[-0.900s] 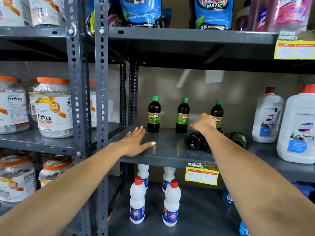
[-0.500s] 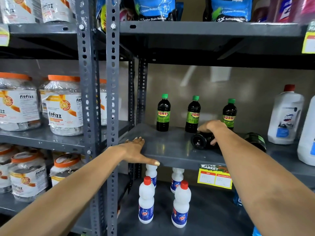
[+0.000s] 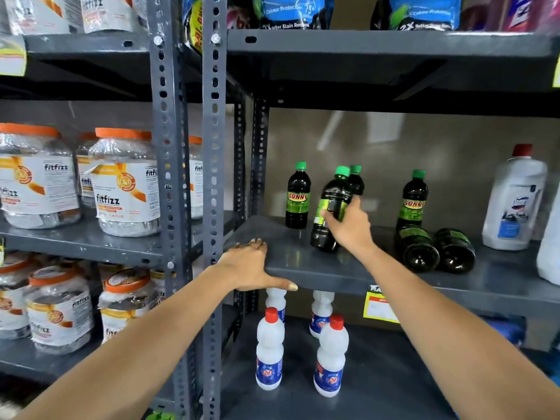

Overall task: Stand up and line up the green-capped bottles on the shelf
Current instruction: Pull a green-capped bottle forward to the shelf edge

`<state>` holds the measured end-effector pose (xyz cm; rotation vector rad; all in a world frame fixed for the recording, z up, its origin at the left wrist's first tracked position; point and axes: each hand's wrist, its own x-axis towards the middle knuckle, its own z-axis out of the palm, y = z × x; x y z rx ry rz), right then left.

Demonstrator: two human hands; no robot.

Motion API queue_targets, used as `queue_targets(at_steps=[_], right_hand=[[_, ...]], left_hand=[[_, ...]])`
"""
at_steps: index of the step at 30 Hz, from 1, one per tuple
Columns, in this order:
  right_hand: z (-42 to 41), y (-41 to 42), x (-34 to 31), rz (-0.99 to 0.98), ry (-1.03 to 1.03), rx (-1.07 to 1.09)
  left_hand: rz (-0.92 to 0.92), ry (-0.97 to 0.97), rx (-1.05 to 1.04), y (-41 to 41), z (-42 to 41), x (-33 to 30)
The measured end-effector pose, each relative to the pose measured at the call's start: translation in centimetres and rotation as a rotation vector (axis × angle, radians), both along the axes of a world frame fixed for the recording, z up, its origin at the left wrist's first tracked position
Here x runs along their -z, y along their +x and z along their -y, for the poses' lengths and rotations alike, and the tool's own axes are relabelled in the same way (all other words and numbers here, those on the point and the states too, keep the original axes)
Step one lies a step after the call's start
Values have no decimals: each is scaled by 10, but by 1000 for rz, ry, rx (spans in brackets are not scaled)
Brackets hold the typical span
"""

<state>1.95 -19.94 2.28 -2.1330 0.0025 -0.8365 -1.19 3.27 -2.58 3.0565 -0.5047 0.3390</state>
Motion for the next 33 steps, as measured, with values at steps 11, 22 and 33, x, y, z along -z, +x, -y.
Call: queue_targets(at_steps=[11, 22, 33], right_hand=[[-45, 22, 26, -121, 451, -415], [-43, 33, 30, -149, 407, -391], [-45, 35, 32, -165, 379, -417]], left_hand=[[22, -82, 18, 2, 0, 5], [78, -137, 26, 7, -1, 9], [87, -146, 21, 6, 0, 9]])
